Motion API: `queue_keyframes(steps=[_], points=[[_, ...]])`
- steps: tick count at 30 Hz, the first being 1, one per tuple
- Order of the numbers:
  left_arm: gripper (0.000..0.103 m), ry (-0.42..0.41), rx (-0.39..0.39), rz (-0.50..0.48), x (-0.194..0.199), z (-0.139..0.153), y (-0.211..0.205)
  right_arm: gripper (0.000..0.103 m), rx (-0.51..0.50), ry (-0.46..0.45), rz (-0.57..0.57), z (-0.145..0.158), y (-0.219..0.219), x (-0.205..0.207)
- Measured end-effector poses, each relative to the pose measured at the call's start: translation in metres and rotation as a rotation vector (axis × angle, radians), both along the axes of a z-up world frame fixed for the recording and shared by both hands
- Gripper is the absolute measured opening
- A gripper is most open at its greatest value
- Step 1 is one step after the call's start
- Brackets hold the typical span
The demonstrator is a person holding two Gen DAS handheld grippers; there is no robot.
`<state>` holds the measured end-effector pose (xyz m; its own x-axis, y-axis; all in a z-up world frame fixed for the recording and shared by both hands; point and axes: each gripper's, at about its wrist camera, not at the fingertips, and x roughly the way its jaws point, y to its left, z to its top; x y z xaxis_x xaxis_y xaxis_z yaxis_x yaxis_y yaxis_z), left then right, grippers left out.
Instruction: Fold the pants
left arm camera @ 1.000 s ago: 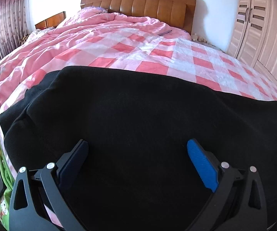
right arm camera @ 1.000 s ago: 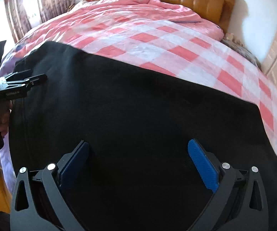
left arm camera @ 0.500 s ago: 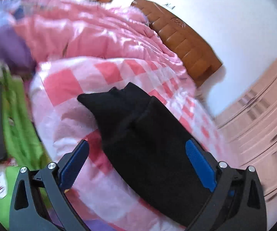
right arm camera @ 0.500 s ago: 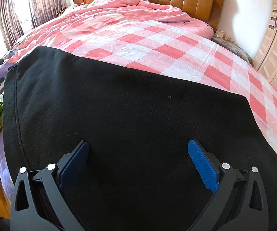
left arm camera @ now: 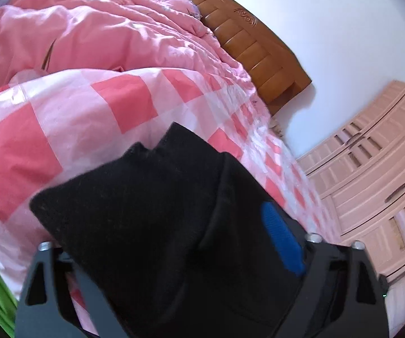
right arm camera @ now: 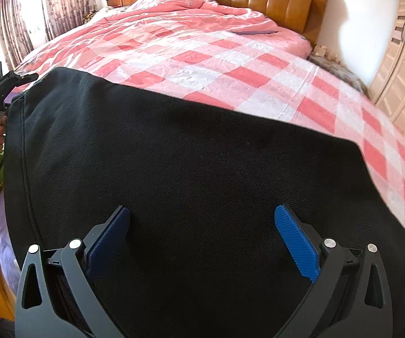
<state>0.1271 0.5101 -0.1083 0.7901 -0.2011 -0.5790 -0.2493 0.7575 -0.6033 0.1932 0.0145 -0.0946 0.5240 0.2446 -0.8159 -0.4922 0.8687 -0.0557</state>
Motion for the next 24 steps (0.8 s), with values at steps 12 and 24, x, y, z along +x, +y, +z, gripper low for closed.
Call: queue_keyframes(steps=[12,24], points=[[0.025,-0.078,0.369,0.021,-0.023,0.064,-0.053,0.099,-0.018,0.067,0.254,-0.008,0.124,-0.003],[0.023,-0.235,0.817,-0.249,-0.044,0.127,-0.293,0.098,0.242,-0.096,-0.046,0.051,-0.012,-0.011]])
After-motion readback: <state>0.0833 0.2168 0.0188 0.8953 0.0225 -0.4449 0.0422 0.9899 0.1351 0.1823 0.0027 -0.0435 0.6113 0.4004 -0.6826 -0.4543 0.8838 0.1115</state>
